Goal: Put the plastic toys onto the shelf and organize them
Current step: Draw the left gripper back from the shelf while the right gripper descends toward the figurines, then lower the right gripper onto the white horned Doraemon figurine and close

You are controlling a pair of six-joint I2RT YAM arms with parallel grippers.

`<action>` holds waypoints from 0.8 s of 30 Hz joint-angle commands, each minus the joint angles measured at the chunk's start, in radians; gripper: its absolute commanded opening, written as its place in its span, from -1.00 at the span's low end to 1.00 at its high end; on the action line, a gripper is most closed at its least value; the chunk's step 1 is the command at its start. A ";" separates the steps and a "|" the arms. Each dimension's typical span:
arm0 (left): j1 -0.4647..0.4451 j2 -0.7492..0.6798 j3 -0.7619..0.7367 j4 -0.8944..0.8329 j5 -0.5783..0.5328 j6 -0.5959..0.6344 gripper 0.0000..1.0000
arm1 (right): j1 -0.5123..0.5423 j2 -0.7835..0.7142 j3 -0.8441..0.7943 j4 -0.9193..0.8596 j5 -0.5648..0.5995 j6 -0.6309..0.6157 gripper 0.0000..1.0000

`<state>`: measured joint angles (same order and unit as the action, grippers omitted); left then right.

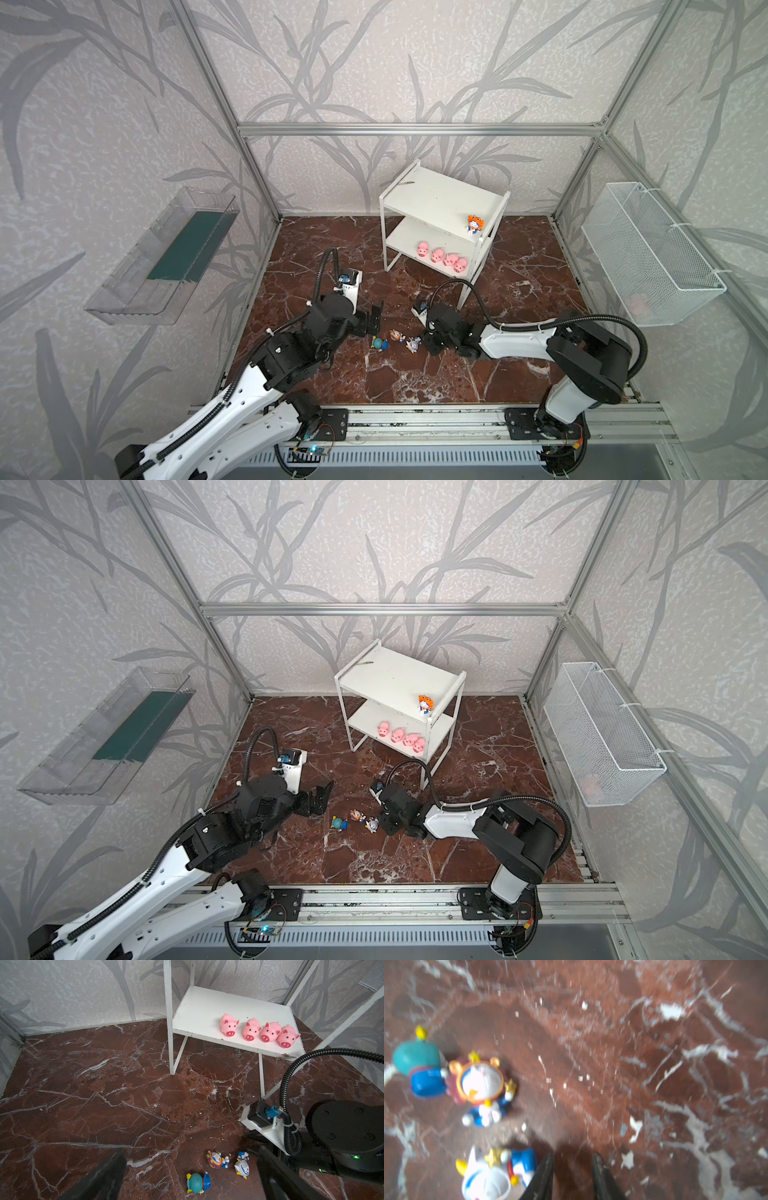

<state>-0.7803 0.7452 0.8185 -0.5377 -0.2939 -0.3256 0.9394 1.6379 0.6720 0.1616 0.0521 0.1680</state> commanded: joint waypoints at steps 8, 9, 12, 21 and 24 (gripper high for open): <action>0.022 0.028 -0.015 0.049 0.051 0.001 0.99 | 0.060 -0.091 -0.066 -0.026 0.003 -0.035 -0.34; 0.024 0.027 -0.015 0.052 0.054 0.000 0.99 | 0.058 -0.082 -0.054 -0.047 0.031 -0.025 -0.33; 0.026 0.028 -0.012 0.051 0.059 -0.001 0.99 | 0.055 -0.049 -0.003 -0.114 0.105 -0.015 -0.33; 0.028 -0.005 -0.011 0.024 0.042 -0.001 0.99 | 0.027 0.040 0.112 -0.167 0.160 0.004 -0.33; 0.030 -0.008 -0.009 0.017 0.042 -0.001 0.99 | 0.028 0.040 0.109 -0.126 0.097 -0.023 -0.33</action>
<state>-0.7570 0.7479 0.8139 -0.5045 -0.2405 -0.3252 0.9710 1.6699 0.7677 0.0322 0.1780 0.1635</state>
